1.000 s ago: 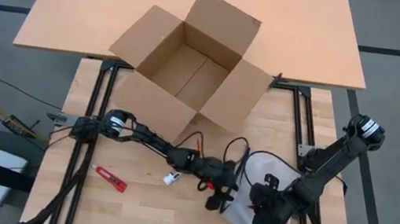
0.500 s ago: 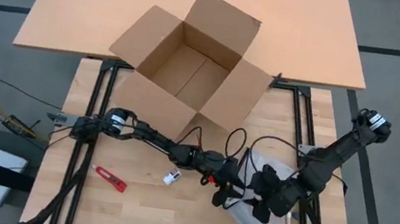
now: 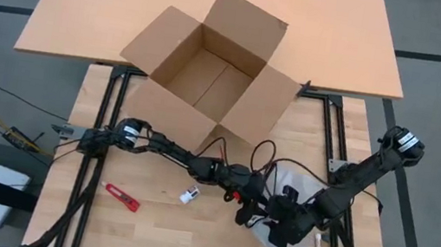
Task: Unpack boxes
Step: Put the white medicine bottle into the zip bag
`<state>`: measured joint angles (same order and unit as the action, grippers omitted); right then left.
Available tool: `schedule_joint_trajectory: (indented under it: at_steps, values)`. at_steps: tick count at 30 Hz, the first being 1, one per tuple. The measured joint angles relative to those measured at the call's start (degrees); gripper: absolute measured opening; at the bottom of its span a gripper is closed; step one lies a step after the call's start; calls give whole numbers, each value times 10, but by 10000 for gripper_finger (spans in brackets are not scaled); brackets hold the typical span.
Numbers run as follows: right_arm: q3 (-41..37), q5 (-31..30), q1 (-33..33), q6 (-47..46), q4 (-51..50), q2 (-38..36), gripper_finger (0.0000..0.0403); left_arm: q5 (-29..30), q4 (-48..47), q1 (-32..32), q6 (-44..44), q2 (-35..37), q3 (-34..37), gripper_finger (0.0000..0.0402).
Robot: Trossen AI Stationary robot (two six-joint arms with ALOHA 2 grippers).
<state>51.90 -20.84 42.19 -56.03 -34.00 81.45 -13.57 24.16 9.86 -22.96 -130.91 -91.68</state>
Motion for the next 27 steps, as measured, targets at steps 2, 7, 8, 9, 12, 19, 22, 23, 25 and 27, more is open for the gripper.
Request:
schedule_joint_trajectory:
  at_steps: [2,7,8,9,12,19,22,23,25,27]
  values:
    - [-1,1,0,-3,-1,-5,159,-19,1,-2,-5,0,-1,186]
    - [-2,-1,10,-7,-9,-23,16,-37,-54,-13,-28,43,-6,186]
    - [-2,-5,12,-12,-11,-26,15,-41,-84,-16,-26,58,-7,186]
    - [-2,-5,14,-20,-17,-28,15,-46,-128,-19,-26,75,-7,186]
    - [-2,-3,20,-34,-31,-29,6,-49,-274,-24,-25,113,-6,186]
    - [-2,0,26,-41,-34,-28,3,85,-622,4,-51,219,-2,186]
    - [-2,-3,27,-41,-32,-28,3,130,-736,29,-111,228,1,186]
    - [-2,-5,27,-41,-32,-28,3,136,-760,38,-127,229,1,186]
    - [-2,-6,27,-39,-32,-28,2,140,-807,53,-145,228,1,186]
    - [-2,-8,27,-39,-33,-28,2,145,-834,63,-157,220,1,190]
